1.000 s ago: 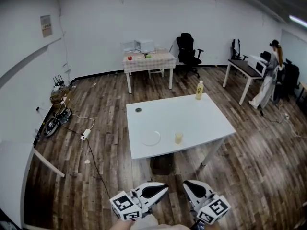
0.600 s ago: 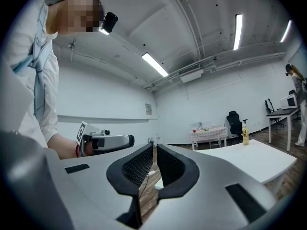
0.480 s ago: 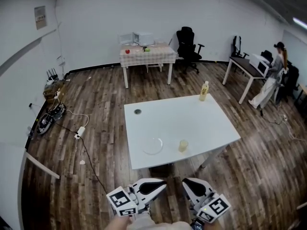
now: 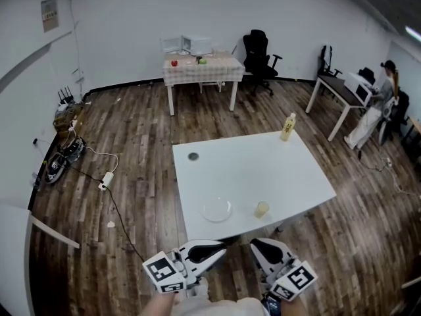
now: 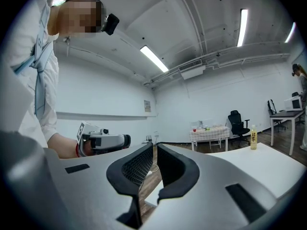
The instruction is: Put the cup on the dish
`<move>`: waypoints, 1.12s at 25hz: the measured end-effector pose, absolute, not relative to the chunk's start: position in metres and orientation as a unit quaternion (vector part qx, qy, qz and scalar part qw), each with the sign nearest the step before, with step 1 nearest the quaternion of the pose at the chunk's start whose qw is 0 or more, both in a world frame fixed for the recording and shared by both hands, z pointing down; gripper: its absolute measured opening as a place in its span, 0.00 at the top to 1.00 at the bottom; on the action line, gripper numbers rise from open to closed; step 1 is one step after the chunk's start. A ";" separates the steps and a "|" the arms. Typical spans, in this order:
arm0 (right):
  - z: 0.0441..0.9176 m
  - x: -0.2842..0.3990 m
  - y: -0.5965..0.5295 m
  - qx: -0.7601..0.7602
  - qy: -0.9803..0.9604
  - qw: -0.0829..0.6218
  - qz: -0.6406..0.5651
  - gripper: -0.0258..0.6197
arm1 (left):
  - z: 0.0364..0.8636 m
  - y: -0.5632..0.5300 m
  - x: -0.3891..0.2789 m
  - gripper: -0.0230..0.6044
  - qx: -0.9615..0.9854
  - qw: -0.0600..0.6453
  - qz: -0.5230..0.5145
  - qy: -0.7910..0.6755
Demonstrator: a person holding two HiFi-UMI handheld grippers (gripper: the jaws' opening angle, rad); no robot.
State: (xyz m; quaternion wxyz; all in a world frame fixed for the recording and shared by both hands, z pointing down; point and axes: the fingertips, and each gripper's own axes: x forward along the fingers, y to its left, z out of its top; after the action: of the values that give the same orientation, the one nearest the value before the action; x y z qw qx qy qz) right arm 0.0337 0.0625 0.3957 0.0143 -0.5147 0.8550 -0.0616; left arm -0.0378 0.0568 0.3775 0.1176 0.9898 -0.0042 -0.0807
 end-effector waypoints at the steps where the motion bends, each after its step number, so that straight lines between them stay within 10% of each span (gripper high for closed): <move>1: 0.394 0.031 0.055 -0.515 0.855 0.014 -0.059 0.91 | 0.376 0.050 -0.041 0.94 0.990 0.116 -0.083 -0.004; 28: 0.412 0.064 -0.032 -0.499 0.863 -0.022 -0.069 0.91 | 0.392 -0.033 0.004 0.94 0.987 0.142 -0.076 0.017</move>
State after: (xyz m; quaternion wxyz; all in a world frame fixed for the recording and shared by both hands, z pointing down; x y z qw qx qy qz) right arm 0.0639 -0.0323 0.4116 -0.0223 -0.4995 0.8633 -0.0692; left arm 0.0045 -0.0327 0.3919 0.1418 0.9868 0.0170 -0.0763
